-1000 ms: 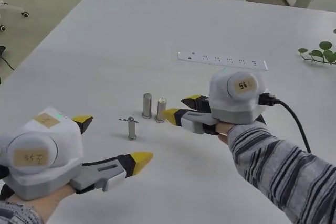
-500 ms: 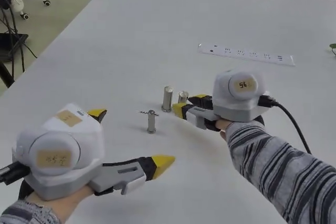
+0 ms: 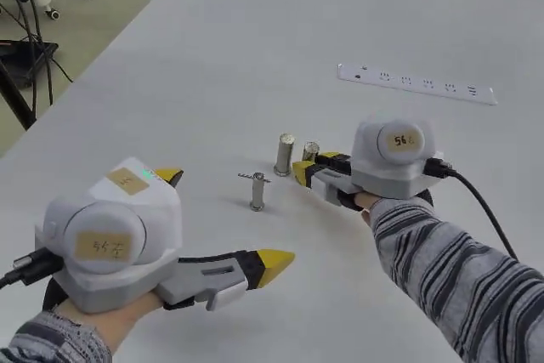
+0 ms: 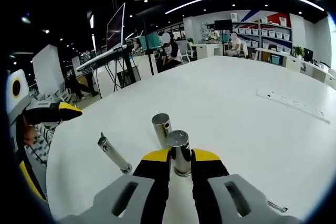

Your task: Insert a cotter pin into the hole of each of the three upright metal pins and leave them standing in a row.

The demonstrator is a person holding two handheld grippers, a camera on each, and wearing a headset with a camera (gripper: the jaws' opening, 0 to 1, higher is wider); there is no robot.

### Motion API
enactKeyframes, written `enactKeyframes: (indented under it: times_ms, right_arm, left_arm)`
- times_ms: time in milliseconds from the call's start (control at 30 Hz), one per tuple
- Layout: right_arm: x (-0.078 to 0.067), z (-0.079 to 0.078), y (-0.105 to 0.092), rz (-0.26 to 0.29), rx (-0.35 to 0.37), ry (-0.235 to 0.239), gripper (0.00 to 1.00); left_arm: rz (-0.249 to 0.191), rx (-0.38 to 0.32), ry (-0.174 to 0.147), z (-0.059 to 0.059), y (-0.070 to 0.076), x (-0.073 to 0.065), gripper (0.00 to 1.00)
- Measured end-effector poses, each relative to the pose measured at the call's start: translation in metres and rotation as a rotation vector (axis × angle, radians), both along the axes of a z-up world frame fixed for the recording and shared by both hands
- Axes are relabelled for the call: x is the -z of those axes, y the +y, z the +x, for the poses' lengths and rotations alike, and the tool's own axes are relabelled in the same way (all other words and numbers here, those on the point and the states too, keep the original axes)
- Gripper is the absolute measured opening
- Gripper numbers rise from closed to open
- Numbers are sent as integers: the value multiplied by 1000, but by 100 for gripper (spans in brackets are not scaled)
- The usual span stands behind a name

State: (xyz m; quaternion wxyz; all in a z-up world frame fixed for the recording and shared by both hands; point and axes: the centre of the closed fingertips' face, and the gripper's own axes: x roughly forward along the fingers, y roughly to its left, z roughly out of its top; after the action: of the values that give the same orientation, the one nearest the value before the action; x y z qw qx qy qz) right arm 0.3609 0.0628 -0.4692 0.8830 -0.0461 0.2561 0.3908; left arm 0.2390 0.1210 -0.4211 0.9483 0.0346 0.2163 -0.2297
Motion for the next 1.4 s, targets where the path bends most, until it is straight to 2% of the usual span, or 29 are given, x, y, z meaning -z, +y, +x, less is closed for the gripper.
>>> enactKeyframes:
  times_ms: [167,400,533,633,733,800,933,1067,1167,1267,1400]
  right_arm:
    - [0,-1,0,-8,-1,-5,10]
    - [-1,-10,-13,-74,27,-12,8]
    - [-3,-19,-23,-102,39,-41,8]
    - [-3,-28,-30,-100,69,-22,8]
    - [-5,-37,-35,-111,84,-36,8]
    - [-7,-43,-38,-94,105,-29,8]
    - [-11,-57,-42,-112,121,-42,8]
    - [-14,-67,-48,-105,177,-31,8]
    - [-18,-74,-49,-122,197,-54,8]
    - [-19,-79,-53,-111,244,-38,8]
    - [-17,-86,-53,-117,250,-39,8]
  left_arm:
    - [19,3,-3,1,2,1,97]
    - [6,10,-3,2,-1,0,97]
    - [5,13,-5,2,-2,0,97]
    - [7,12,-8,2,-2,-1,97]
    - [8,12,-8,2,-2,-1,97]
    - [4,12,-8,2,-2,-1,97]
    - [1,18,-14,2,-4,-3,97]
    - [3,25,-14,1,-6,-3,97]
    - [2,24,-16,2,-5,-4,97]
    - [-1,22,-17,2,-4,-4,97]
    - [-4,28,-23,3,-6,-6,97]
